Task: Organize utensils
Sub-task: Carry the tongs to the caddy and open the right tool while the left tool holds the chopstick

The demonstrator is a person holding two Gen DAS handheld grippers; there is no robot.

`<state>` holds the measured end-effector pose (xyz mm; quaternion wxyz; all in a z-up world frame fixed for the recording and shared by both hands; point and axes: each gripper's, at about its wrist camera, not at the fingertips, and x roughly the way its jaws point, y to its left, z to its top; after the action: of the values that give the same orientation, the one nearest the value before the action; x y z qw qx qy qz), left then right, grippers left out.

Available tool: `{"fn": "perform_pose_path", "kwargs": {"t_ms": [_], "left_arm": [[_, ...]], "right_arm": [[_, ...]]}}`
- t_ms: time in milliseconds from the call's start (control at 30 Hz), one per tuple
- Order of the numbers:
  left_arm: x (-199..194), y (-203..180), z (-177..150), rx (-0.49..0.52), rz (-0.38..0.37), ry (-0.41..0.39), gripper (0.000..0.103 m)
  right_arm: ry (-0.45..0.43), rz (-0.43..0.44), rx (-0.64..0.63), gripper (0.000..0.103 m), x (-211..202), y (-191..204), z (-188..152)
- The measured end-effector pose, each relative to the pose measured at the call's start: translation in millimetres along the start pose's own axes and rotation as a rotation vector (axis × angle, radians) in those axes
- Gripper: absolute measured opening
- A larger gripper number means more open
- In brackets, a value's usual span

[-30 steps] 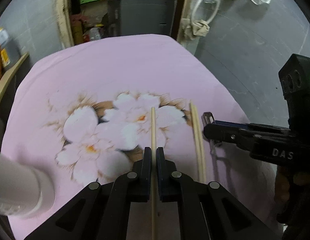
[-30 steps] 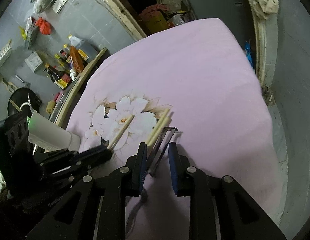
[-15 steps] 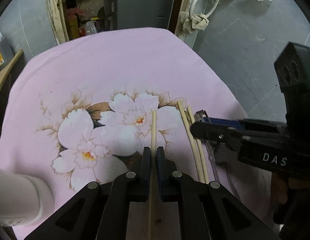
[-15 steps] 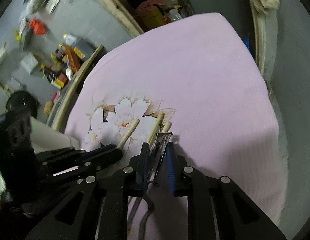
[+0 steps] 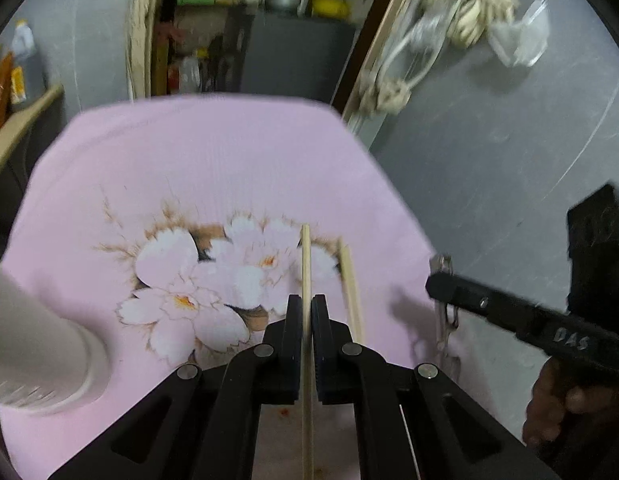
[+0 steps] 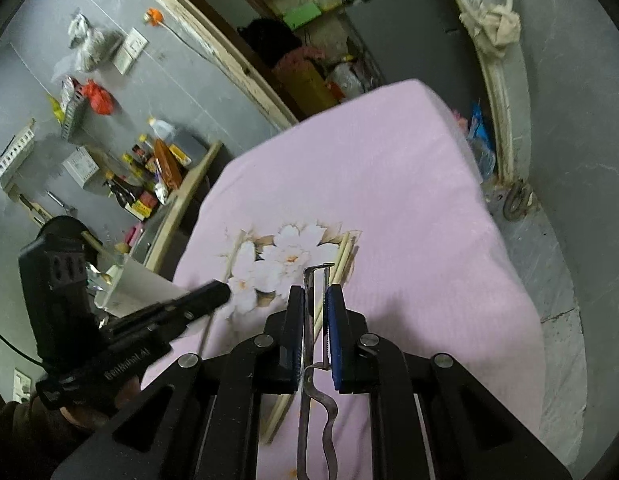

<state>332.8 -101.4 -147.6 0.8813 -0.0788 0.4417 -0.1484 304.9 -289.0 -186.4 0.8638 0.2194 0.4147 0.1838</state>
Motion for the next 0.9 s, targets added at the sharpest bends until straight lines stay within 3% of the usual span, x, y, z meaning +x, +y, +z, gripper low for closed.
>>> {"fn": "perform_pose_path", "kwargs": {"t_ms": [400,667,900], "left_arm": [[-111.3,20.3,2.9,0.004,0.012,-0.216,0.005],[-199.0,79.7,15.0,-0.055,0.074,-0.383,0.005],[-247.6,156.7,25.9,-0.171,0.147,-0.505,0.005]], "right_arm": [[-0.148,-0.003,-0.069,0.011,-47.5,69.5,5.4],[-0.236,0.107,-0.165,0.011,-40.0,159.7,19.6],[-0.341,0.206,-0.242,0.011,-29.7,237.1,41.0]]}}
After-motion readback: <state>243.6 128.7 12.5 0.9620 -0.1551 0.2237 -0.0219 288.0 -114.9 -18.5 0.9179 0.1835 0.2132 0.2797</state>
